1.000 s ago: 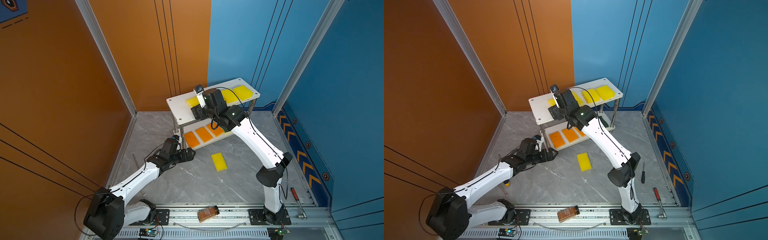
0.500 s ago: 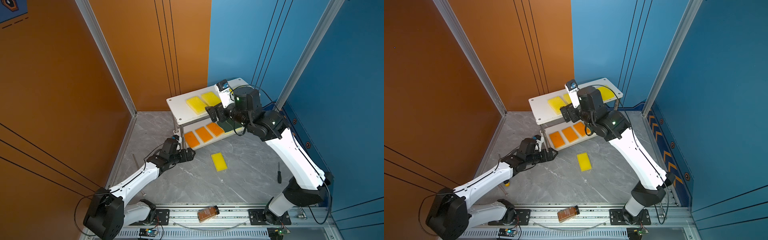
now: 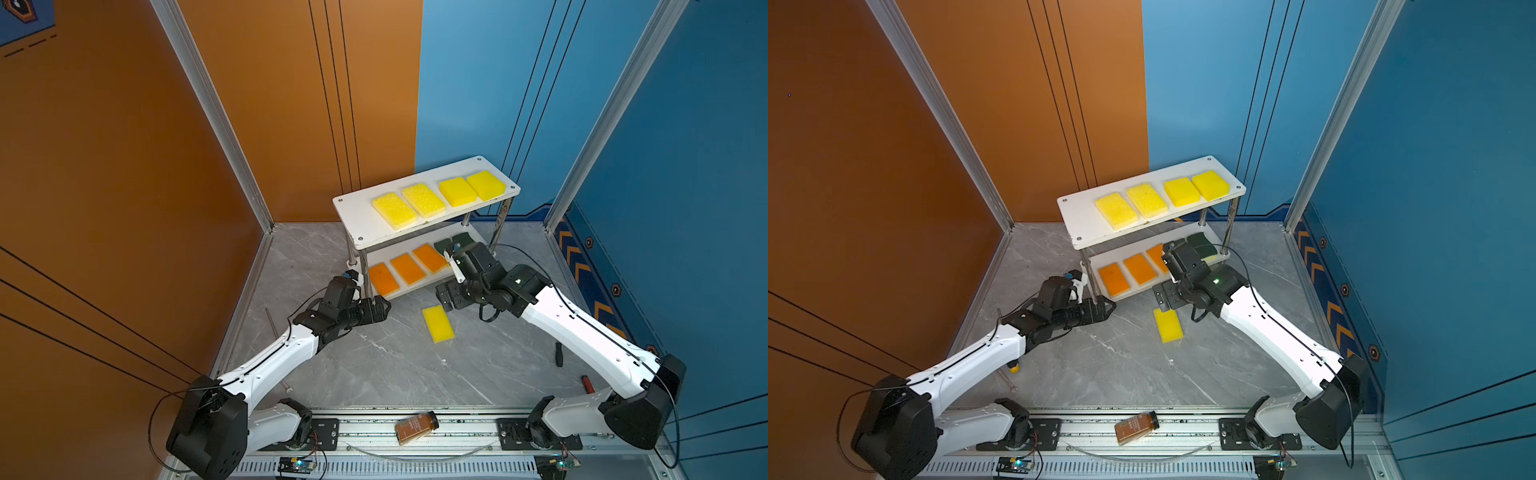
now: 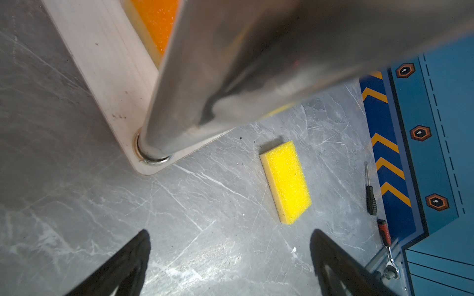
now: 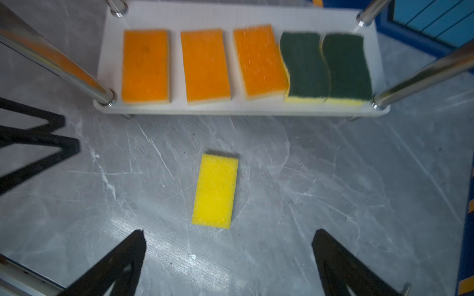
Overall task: Arrange cleaning sponges on a shelf
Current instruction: Pick up the cleaning sponge at the center of the table.
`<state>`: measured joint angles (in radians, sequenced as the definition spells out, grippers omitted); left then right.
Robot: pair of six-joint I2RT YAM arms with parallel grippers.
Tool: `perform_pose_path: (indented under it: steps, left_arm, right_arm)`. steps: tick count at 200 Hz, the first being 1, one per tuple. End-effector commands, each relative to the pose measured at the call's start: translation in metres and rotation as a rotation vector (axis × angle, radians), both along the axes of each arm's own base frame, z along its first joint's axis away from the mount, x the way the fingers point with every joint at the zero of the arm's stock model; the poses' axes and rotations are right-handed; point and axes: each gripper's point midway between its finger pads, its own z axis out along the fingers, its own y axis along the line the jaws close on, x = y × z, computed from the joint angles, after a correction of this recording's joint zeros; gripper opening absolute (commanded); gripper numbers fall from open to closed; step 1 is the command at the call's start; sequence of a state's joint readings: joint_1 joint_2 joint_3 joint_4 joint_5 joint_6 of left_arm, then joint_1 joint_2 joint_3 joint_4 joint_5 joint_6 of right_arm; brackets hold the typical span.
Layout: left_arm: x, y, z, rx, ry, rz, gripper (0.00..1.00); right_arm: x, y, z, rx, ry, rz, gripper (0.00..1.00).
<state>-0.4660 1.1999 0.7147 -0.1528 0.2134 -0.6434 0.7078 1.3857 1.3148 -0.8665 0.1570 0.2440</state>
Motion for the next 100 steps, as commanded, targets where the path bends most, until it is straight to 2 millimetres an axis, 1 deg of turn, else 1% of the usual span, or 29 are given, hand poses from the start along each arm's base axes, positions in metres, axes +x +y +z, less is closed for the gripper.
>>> perform_pose_path:
  steps: [1, 18, 40, 73, 100]
  left_arm:
    - [-0.003, -0.003, 0.006, 0.000, -0.016, -0.022, 0.98]
    - [-0.005, -0.003, 0.006, 0.000, -0.014, -0.025, 0.98]
    - [-0.008, -0.002, 0.004, 0.006, -0.011, -0.017, 0.98]
    - [-0.010, -0.001, 0.004, 0.010, -0.013, -0.005, 0.98]
    - [-0.011, 0.000, 0.005, 0.015, -0.018, 0.003, 0.98]
  right_arm:
    - [-0.005, 0.006, -0.026, 0.074, 0.049, -0.059, 1.00]
    - [-0.008, 0.005, -0.053, 0.049, 0.097, -0.068, 1.00]
    - [-0.011, 0.007, -0.079, 0.016, 0.159, -0.063, 1.00]
    - [-0.012, 0.013, -0.112, -0.008, 0.224, -0.046, 1.00]
    - [-0.011, 0.019, -0.133, -0.014, 0.255, -0.036, 1.00]
